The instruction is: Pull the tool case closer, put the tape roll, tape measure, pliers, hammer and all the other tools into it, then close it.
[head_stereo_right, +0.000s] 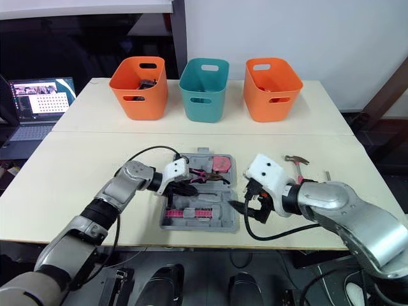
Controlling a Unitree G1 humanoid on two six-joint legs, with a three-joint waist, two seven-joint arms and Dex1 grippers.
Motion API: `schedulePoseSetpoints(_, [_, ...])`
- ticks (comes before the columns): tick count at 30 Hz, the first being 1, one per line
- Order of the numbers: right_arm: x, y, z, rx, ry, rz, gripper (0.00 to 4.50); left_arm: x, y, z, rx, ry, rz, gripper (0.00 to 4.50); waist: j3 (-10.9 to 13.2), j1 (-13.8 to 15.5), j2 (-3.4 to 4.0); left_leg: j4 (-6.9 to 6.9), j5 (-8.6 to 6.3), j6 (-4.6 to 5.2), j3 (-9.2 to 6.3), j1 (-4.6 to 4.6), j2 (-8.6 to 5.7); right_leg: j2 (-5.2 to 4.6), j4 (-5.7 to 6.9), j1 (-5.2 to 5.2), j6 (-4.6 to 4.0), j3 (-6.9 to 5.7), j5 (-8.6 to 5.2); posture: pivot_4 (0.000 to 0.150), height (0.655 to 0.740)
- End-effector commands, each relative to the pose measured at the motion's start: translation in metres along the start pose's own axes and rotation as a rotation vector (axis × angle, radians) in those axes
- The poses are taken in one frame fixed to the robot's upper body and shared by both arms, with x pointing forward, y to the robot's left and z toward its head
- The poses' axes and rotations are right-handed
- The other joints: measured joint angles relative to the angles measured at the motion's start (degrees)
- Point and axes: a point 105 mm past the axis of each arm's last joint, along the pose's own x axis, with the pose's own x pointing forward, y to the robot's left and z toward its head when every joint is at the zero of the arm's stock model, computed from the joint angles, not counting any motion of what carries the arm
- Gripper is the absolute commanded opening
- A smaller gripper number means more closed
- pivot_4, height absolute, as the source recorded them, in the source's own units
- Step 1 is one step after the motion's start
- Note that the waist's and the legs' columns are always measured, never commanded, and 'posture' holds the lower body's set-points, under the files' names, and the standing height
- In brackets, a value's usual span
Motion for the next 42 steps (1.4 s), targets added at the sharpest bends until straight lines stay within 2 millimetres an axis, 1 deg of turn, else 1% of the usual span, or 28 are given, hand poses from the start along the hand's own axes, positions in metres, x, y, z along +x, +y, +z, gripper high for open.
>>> schedulePoseSetpoints(1, [-0.01,-0.016,0.006,0.07,-0.103,-0.065,4.5,-0.033,0.015,0.026,0.011,-0.118,0.089,0.6,0.0,-0.1,0.0,0.01,0.0,0.0,0.01,0.0,0.0,0.0,0.0,0.01,0.0,0.0,0.0,0.15,0.74])
schedulePoseSetpoints(2, [-0.011,-0.016,0.006,0.108,-0.122,-0.05,4.5,-0.04,0.017,0.026,0.005,-0.128,0.112,0.97,0.0,-0.2,0.0,0.02,0.0,0.0,0.01,0.01,0.0,0.0,0.0,0.02,0.01,0.0,0.01,0.15,0.74])
schedulePoseSetpoints(3, [-0.016,-0.017,0.007,0.16,-0.172,-0.023,4.5,-0.055,0.024,0.025,-0.009,-0.146,0.171,1.4,0.0,-0.2,0.0,0.02,0.0,0.0,0.01,0.02,0.0,0.0,0.0,0.04,0.01,0.0,0.01,0.15,0.74])
schedulePoseSetpoints(4, [-0.02,-0.019,0.007,0.187,-0.201,-0.016,4.5,-0.066,0.029,0.024,-0.019,-0.158,0.219,1.94,0.0,-0.2,0.0,0.01,0.0,0.0,0.01,0.04,0.0,0.0,0.0,0.05,0.01,0.0,0.01,0.15,0.74])
schedulePoseSetpoints(6, [-0.028,-0.029,-0.005,0.221,-0.203,-0.057,4.5,-0.095,0.041,0.011,-0.045,-0.176,0.345,2.93,0.0,-0.3,0.02,-0.04,0.0,0.0,0.0,0.07,0.01,0.0,-0.01,0.06,0.0,0.0,0.0,0.15,0.74])
schedulePoseSetpoints(7, [-0.031,-0.032,-0.012,0.236,-0.196,-0.074,4.5,-0.109,0.045,0.003,-0.058,-0.182,0.408,3.53,0.0,-0.3,0.02,-0.07,0.0,0.0,0.01,0.08,0.01,0.01,-0.02,0.06,0.0,0.0,0.0,0.15,0.74])
schedulePoseSetpoints(8, [-0.034,-0.034,-0.019,0.251,-0.195,-0.089,4.5,-0.122,0.048,-0.005,-0.068,-0.185,0.466,4.04,0.0,-0.3,0.02,-0.08,0.0,0.0,0.01,0.08,0.01,0.01,-0.03,0.06,0.0,0.0,0.0,0.15,0.74])
schedulePoseSetpoints(9, [-0.037,-0.036,-0.027,0.261,-0.19,-0.112,4.5,-0.133,0.049,-0.013,-0.074,-0.184,0.519,4.45,0.0,-0.3,0.02,-0.09,0.0,0.0,0.01,0.08,0.01,0.01,-0.05,0.06,0.0,0.0,0.0,0.15,0.74])
schedulePoseSetpoints(11, [-0.046,-0.042,-0.047,0.271,-0.169,-0.171,4.5,-0.161,0.05,-0.033,-0.104,-0.189,0.636,4.45,0.0,-0.1,0.03,-0.09,0.0,0.0,0.02,0.08,0.01,0.01,-0.06,0.06,0.0,0.0,0.0,0.15,0.74])
schedulePoseSetpoints(13, [-0.06,-0.046,-0.067,0.292,-0.158,-0.235,4.5,-0.186,0.045,-0.056,-0.127,-0.175,0.731,4.45,0.0,0.0,0.03,-0.09,-0.01,-0.01,0.02,0.08,0.01,0.0,-0.09,0.07,0.0,0.0,0.0,0.15,0.74])
schedulePoseSetpoints(15, [-0.072,-0.048,-0.082,0.306,-0.153,-0.291,4.5,-0.204,0.039,-0.073,-0.15,-0.166,0.794,4.45,0.0,0.1,0.03,-0.09,-0.01,-0.02,0.03,0.08,0.01,0.0,-0.13,0.09,0.0,0.0,0.0,0.15,0.74])
schedulePoseSetpoints(17, [-0.095,-0.054,-0.098,0.317,-0.151,-0.396,4.5,-0.229,0.032,-0.091,-0.203,-0.192,0.892,4.45,0.0,0.3,0.05,-0.09,-0.01,-0.03,0.03,0.08,0.01,0.0,-0.17,0.12,-0.01,0.0,0.0,0.15,0.74])
schedulePoseSetpoints(19, [-0.116,-0.058,-0.112,0.317,-0.144,-0.488,4.5,-0.248,0.027,-0.106,-0.242,-0.194,0.97,4.45,0.0,0.3,0.05,-0.1,-0.02,-0.04,0.03,0.08,0.03,0.0,-0.3,0.16,-0.01,0.0,-0.01,0.15,0.74])
schedulePoseSetpoints(20, [-0.126,-0.057,-0.121,0.319,-0.129,-0.515,4.5,-0.257,0.024,-0.115,-0.267,-0.19,1.005,4.45,0.0,0.2,0.05,-0.1,-0.03,-0.05,0.03,0.08,0.04,0.0,-0.36,0.17,-0.02,0.0,-0.01,0.15,0.74])
schedulePoseSetpoints(22, [-0.142,-0.053,-0.137,0.326,-0.097,-0.562,4.5,-0.267,0.019,-0.124,-0.302,-0.195,1.043,4.45,0.0,0.2,0.06,-0.12,-0.04,-0.06,0.05,0.08,0.04,0.0,-0.43,0.18,-0.04,0.0,-0.02,0.15,0.74])
schedulePoseSetpoints(24, [-0.149,-0.05,-0.146,0.343,-0.083,-0.579,4.5,-0.27,0.017,-0.126,-0.302,-0.193,1.046,4.45,0.0,0.2,0.07,-0.15,-0.04,-0.06,0.06,0.09,0.06,0.0,-0.44,0.17,-0.12,0.0,-0.06,0.15,0.74])
schedulePoseSetpoints(26, [-0.149,-0.051,-0.147,0.343,-0.092,-0.585,4.5,-0.27,0.016,-0.127,-0.292,-0.188,1.041,4.45,-0.1,0.1,0.14,-0.16,-0.04,-0.07,0.08,0.1,0.08,0.0,-0.44,0.17,-0.14,0.0,-0.06,0.15,0.74])
schedulePoseSetpoints(29, [-0.145,-0.052,-0.145,0.343,-0.108,-0.588,4.5,-0.27,0.019,-0.122,-0.27,-0.199,1.037,4.45,-0.1,0.0,0.17,-0.16,-0.04,-0.07,0.14,0.13,0.15,0.01,-0.45,0.16,-0.26,0.0,-0.07,0.15,0.74])
schedulePoseSetpoints(31, [-0.139,-0.05,-0.142,0.349,-0.118,-0.571,4.5,-0.263,0.022,-0.109,-0.193,-0.186,0.992,4.45,-0.1,0.0,0.17,-0.18,-0.04,-0.07,0.17,0.13,0.22,0.07,-0.45,0.15,-0.26,0.0,-0.07,0.15,0.74])
schedulePoseSetpoints(34, [-0.132,-0.049,-0.135,0.348,-0.117,-0.544,4.5,-0.247,0.03,-0.078,-0.112,-0.24,0.897,4.45,-0.1,0.2,0.18,-0.2,-0.04,-0.07,0.17,0.13,0.28,0.14,-0.45,0.15,-0.24,0.01,-0.05,0.15,0.74])
schedulePoseSetpoints(35, [-0.13,-0.049,-0.13,0.348,-0.122,-0.54,4.5,-0.238,0.031,-0.065,-0.086,-0.26,0.845,4.45,-0.1,0.4,0.19,-0.19,-0.04,-0.07,0.17,0.13,0.28,0.15,-0.46,0.15,-0.24,0.01,-0.05,0.15,0.74])
schedulePoseSetpoints(37, [-0.126,-0.047,-0.118,0.355,-0.139,-0.53,4.5,-0.208,0.028,-0.036,-0.023,-0.265,0.66,4.45,-0.1,0.8,0.19,-0.15,-0.04,-0.07,0.17,0.1,0.28,0.15,-0.46,0.17,-0.23,0.01,-0.04,0.15,0.74])
schedulePoseSetpoints(39, [-0.12,-0.041,-0.114,0.385,-0.124,-0.518,4.5,-0.179,0.021,-0.01,-0.002,-0.281,0.473,4.45,-0.1,1.2,0.2,-0.13,-0.04,-0.08,0.21,0.09,0.28,0.15,-0.54,0.19,-0.32,0.04,-0.03,0.15,0.74])
schedulePoseSetpoints(41, [-0.117,-0.034,-0.111,0.402,-0.108,-0.514,4.5,-0.157,0.011,0.01,0.032,-0.266,0.322,4.45,-0.1,1.4,0.21,-0.13,-0.04,-0.08,0.28,0.1,0.28,0.15,-0.54,0.18,-0.31,0.12,-0.03,0.15,0.74])
schedulePoseSetpoints(42, [-0.116,-0.031,-0.108,0.403,-0.106,-0.513,4.5,-0.149,0.008,0.016,0.054,-0.254,0.268,4.45,-0.1,1.5,0.22,-0.15,-0.04,-0.08,0.3,0.1,0.28,0.17,-0.54,0.17,-0.27,0.15,-0.01,0.15,0.74])
